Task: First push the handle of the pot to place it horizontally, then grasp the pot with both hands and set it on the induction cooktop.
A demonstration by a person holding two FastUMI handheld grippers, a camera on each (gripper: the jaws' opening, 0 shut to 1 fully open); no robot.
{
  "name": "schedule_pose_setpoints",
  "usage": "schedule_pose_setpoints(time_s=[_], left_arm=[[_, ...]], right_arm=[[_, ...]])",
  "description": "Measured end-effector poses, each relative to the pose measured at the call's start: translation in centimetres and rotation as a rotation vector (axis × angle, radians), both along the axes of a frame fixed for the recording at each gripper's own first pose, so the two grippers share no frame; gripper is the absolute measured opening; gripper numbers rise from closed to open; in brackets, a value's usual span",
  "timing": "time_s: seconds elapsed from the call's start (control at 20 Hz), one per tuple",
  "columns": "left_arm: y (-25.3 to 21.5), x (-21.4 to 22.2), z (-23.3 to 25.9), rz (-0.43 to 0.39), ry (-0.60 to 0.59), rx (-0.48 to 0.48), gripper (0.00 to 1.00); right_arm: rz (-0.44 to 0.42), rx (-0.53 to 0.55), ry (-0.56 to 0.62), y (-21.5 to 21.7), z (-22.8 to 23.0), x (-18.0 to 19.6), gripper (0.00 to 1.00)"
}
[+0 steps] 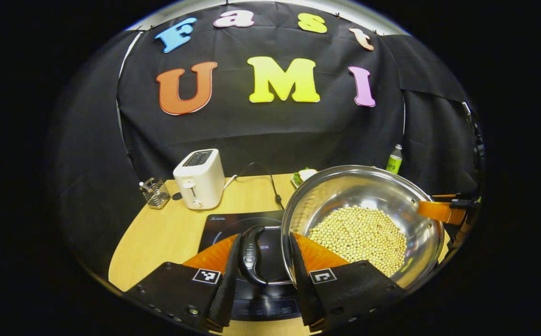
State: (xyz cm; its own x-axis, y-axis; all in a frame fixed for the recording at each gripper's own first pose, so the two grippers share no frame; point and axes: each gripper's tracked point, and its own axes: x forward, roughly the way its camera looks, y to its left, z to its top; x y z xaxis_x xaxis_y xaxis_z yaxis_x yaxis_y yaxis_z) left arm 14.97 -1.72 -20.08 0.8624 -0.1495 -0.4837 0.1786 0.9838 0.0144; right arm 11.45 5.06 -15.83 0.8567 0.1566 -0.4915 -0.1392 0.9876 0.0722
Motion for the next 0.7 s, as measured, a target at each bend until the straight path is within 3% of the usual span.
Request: schedule_pose_setpoints(time_s=[0.3,0.7], left_arm=[[6.5,2.4,-2.5,0.062,0.026,-0.016,0.54],[12.3,6.9,-7.4,0.126,0.061,0.018,0.55]], right_arm=[[0.053,-0.034,-0.005,6.8,-1.2,3.1,0.62],[0.103,-0.024,0.047,13.6,-6.5,8.5,0.63]])
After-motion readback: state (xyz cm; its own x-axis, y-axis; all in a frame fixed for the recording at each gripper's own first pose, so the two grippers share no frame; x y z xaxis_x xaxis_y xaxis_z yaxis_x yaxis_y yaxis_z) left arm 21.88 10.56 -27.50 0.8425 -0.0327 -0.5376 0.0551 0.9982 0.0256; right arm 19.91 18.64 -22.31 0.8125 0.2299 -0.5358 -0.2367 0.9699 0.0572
